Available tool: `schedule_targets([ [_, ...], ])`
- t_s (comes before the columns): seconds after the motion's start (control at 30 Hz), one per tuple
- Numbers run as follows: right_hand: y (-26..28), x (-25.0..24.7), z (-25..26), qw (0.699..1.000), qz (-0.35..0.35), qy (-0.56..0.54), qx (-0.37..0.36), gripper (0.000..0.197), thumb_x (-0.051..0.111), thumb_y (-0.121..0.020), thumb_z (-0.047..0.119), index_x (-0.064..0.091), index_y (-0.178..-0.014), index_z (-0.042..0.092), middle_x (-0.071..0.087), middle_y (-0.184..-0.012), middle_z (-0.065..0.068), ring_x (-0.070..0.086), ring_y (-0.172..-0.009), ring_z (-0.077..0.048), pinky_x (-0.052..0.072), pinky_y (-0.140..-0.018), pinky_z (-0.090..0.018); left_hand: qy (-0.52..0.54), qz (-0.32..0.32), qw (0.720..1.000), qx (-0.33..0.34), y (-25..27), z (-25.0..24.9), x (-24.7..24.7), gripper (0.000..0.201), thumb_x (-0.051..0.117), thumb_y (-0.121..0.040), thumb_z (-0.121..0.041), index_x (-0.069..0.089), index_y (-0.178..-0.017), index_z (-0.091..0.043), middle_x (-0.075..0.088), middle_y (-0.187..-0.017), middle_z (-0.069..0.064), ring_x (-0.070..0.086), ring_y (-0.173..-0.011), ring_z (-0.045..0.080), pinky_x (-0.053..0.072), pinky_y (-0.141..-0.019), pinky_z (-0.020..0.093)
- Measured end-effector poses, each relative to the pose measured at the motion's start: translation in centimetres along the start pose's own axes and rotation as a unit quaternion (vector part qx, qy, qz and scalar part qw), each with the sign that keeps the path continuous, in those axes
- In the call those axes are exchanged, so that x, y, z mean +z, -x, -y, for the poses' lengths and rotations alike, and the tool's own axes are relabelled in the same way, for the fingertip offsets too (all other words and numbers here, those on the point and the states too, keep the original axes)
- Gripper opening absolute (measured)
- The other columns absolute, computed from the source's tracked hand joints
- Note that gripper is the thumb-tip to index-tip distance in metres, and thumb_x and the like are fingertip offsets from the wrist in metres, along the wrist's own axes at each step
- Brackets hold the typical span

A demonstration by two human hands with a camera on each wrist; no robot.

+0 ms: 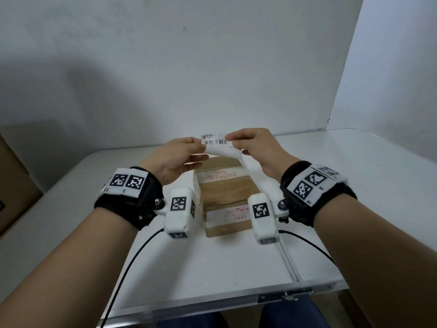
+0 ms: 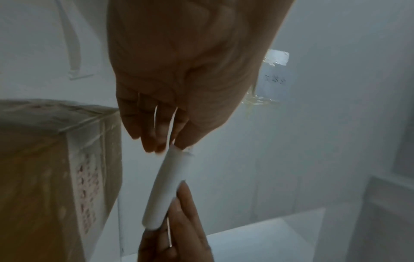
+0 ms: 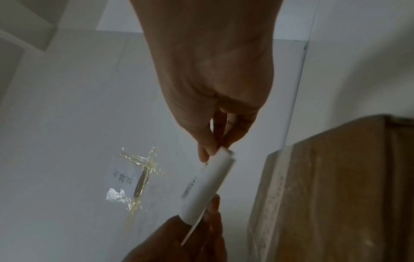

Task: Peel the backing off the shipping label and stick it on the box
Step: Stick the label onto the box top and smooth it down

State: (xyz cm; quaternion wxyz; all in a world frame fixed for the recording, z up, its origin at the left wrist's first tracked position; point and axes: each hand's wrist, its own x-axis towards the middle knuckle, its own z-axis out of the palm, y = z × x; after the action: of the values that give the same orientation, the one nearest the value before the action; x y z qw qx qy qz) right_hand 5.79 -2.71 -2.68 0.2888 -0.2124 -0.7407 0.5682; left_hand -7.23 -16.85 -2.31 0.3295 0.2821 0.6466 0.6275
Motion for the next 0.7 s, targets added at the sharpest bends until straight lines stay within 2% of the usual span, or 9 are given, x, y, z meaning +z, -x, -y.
schedule_targets([
  [0.03, 0.0, 0.0, -0.2, 1.0, -0.008, 0.009, -0.002, 0.023, 0.059, -0.088, -0.004, 0.073, -0.104, 0.006, 0.069, -0.103, 0.004, 0.059, -0.083, -0.003, 0.044, -0.066, -0.01, -0.024, -0.034, 0.999, 0.02, 0.0, 0.1, 0.0, 0.013, 0.058, -0.091, -0.006, 0.059, -0.096, -0.018, 0.065, -0.106, 0.004, 0.063, -0.083, 0.014, 0.049, -0.078, 0.025],
  [0.07, 0.0, 0.0, -0.4, 1.0, -0.016, 0.019, -0.006, 0.023, 0.06, -0.088, -0.004, 0.074, -0.103, 0.007, 0.069, -0.102, 0.004, 0.058, -0.082, -0.001, 0.044, -0.067, -0.011, -0.072, -0.083, 0.992, 0.057, -0.1, 0.2, 0.1, 0.022, 0.058, -0.091, -0.007, 0.057, -0.11, -0.018, 0.06, -0.115, 0.003, 0.061, -0.088, 0.014, 0.049, -0.077, 0.023],
  [0.13, -0.1, 0.0, -0.8, 0.999, -0.026, 0.036, -0.017, 0.022, 0.061, -0.088, -0.002, 0.074, -0.1, 0.009, 0.069, -0.098, 0.006, 0.058, -0.081, 0.001, 0.043, -0.07, -0.011, -0.209, -0.171, 0.948, 0.171, 0.1, 0.1, 0.2, 0.038, 0.056, -0.091, -0.011, 0.05, -0.128, -0.022, 0.05, -0.128, -0.006, 0.058, -0.099, 0.01, 0.047, -0.079, 0.021],
  [0.17, -0.2, 0.0, -1.0, 0.999, -0.027, 0.042, -0.021, 0.021, 0.061, -0.088, -0.001, 0.075, -0.1, 0.009, 0.069, -0.096, 0.007, 0.059, -0.081, 0.001, 0.044, -0.072, -0.012, -0.271, -0.176, 0.917, 0.233, 0.3, -0.1, 0.5, 0.038, 0.055, -0.092, -0.013, 0.051, -0.128, -0.024, 0.049, -0.13, -0.008, 0.057, -0.102, 0.008, 0.046, -0.082, 0.021],
  [0.23, -0.3, 0.1, -1.1, 0.998, -0.02, 0.052, -0.031, 0.019, 0.063, -0.087, 0.001, 0.075, -0.099, 0.009, 0.069, -0.092, 0.006, 0.06, -0.082, -0.003, 0.047, -0.072, -0.014, -0.392, -0.106, 0.862, 0.304, 0.7, -0.6, 1.3, 0.028, 0.055, -0.093, -0.019, 0.059, -0.12, -0.026, 0.057, -0.126, -0.008, 0.058, -0.104, 0.008, 0.046, -0.087, 0.023],
  [0.33, -0.2, 0.3, -1.0, 0.997, -0.007, 0.058, -0.049, 0.019, 0.062, -0.086, 0.0, 0.075, -0.099, 0.007, 0.07, -0.088, 0.003, 0.061, -0.083, -0.01, 0.051, -0.071, -0.018, -0.553, -0.01, 0.787, 0.272, 1.0, -0.7, 2.2, 0.031, 0.057, -0.092, -0.036, 0.063, -0.121, -0.025, 0.064, -0.12, -0.003, 0.057, -0.11, 0.016, 0.043, -0.093, 0.03],
  [0.4, -0.3, 0.3, -1.0, 0.997, -0.009, 0.054, -0.05, 0.02, 0.061, -0.085, -0.002, 0.076, -0.096, 0.008, 0.071, -0.086, 0.003, 0.061, -0.083, -0.012, 0.052, -0.072, -0.02, -0.61, -0.013, 0.75, 0.254, 0.9, -0.7, 2.4, 0.037, 0.056, -0.091, -0.041, 0.06, -0.125, -0.026, 0.063, -0.122, -0.002, 0.052, -0.114, 0.02, 0.041, -0.098, 0.04],
  [0.5, -0.4, 0.3, -1.0, 0.998, -0.019, 0.042, -0.033, 0.02, 0.06, -0.086, -0.002, 0.076, -0.093, 0.008, 0.071, -0.085, 0.002, 0.059, -0.079, -0.015, 0.052, -0.07, -0.02, -0.659, -0.028, 0.705, 0.259, 1.0, -0.5, 2.6, 0.036, 0.054, -0.091, -0.037, 0.06, -0.126, -0.032, 0.061, -0.118, -0.006, 0.047, -0.116, 0.021, 0.033, -0.096, 0.04],
  [0.7, -0.6, -0.3, -1.5, 1.0, -0.001, 0.022, 0.004, 0.02, 0.057, -0.089, -0.002, 0.074, -0.097, 0.005, 0.065, -0.081, 0.001, 0.055, -0.067, -0.007, 0.051, -0.064, -0.013, -0.647, -0.031, 0.704, 0.291, 1.3, 0.6, 3.1, 0.023, 0.058, -0.088, -0.028, 0.063, -0.11, -0.025, 0.058, -0.115, -0.001, 0.048, -0.112, 0.022, 0.033, -0.092, 0.036],
])
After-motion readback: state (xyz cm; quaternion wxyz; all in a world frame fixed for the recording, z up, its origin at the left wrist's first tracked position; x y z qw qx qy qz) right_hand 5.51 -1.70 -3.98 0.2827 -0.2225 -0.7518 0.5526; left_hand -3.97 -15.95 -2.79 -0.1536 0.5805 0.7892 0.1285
